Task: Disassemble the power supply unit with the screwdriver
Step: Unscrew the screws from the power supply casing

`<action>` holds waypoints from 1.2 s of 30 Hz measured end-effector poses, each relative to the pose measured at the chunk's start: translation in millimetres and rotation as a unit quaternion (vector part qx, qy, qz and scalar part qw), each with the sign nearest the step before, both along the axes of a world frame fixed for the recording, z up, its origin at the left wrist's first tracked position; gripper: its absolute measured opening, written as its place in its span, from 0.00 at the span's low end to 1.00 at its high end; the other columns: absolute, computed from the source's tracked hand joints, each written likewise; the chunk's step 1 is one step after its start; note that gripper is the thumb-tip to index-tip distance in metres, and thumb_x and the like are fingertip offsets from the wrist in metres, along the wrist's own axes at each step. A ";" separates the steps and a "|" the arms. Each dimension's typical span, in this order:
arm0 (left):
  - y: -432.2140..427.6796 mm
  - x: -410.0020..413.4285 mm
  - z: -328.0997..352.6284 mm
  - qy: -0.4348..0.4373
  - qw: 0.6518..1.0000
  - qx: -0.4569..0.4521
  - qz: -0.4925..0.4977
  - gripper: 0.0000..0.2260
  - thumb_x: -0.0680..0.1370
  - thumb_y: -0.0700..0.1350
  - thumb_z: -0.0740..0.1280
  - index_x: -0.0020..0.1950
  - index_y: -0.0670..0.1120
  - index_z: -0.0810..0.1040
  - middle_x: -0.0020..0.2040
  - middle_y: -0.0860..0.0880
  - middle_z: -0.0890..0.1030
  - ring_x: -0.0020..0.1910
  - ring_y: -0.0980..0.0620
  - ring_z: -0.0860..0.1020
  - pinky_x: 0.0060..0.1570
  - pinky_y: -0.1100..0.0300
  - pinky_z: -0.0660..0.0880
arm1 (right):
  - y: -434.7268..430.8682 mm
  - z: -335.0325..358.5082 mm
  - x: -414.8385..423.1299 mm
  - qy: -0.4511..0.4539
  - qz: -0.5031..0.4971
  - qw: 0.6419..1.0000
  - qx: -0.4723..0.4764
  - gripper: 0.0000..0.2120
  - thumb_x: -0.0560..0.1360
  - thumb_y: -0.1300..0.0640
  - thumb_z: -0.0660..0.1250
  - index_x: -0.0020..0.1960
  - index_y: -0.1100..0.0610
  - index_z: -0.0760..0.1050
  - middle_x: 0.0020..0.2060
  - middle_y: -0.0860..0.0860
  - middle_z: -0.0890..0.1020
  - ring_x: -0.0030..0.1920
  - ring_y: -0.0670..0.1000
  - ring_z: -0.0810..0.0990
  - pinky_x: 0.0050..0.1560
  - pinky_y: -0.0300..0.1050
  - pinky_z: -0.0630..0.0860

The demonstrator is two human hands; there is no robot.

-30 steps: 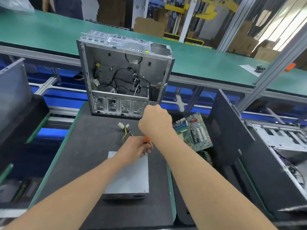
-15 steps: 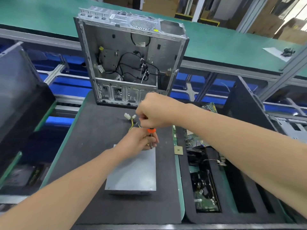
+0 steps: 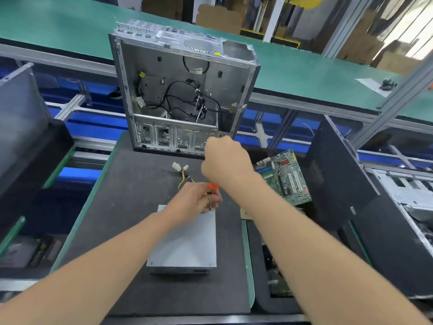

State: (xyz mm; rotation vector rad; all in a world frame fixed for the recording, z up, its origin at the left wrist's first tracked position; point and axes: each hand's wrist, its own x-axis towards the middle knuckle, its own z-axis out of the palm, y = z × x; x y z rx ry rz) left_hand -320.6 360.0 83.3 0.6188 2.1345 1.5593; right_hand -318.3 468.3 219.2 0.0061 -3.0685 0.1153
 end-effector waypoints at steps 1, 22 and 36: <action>-0.4 -2.1 -1.8 -0.001 1.000 0.001 -0.001 0.12 0.81 0.38 0.65 0.43 0.52 0.82 0.43 0.43 0.85 0.46 0.40 0.84 0.52 0.42 0.84 | 3.6 2.5 -2.5 -0.012 0.035 0.999 0.006 0.16 0.74 0.59 0.68 0.37 0.59 0.62 0.34 0.52 0.66 0.39 0.59 0.71 0.37 0.49 0.69; 1.0 4.3 7.8 0.041 0.999 0.002 -0.006 0.11 0.79 0.40 0.62 0.42 0.50 0.81 0.42 0.46 0.86 0.47 0.47 0.87 0.55 0.37 0.81 | 18.5 14.0 16.3 0.016 -0.029 0.997 0.068 0.22 0.79 0.39 0.60 0.40 0.57 0.65 0.33 0.50 0.65 0.39 0.57 0.72 0.35 0.47 0.69; -3.5 6.7 24.9 -0.008 0.997 0.071 -0.002 0.10 0.84 0.38 0.67 0.65 0.44 0.78 0.56 0.47 0.87 0.58 0.50 0.85 0.62 0.49 0.80 | 49.0 32.4 9.5 -0.160 0.129 0.979 -0.012 0.11 0.75 0.49 0.73 0.49 0.53 0.74 0.40 0.50 0.79 0.39 0.53 0.80 0.39 0.49 0.79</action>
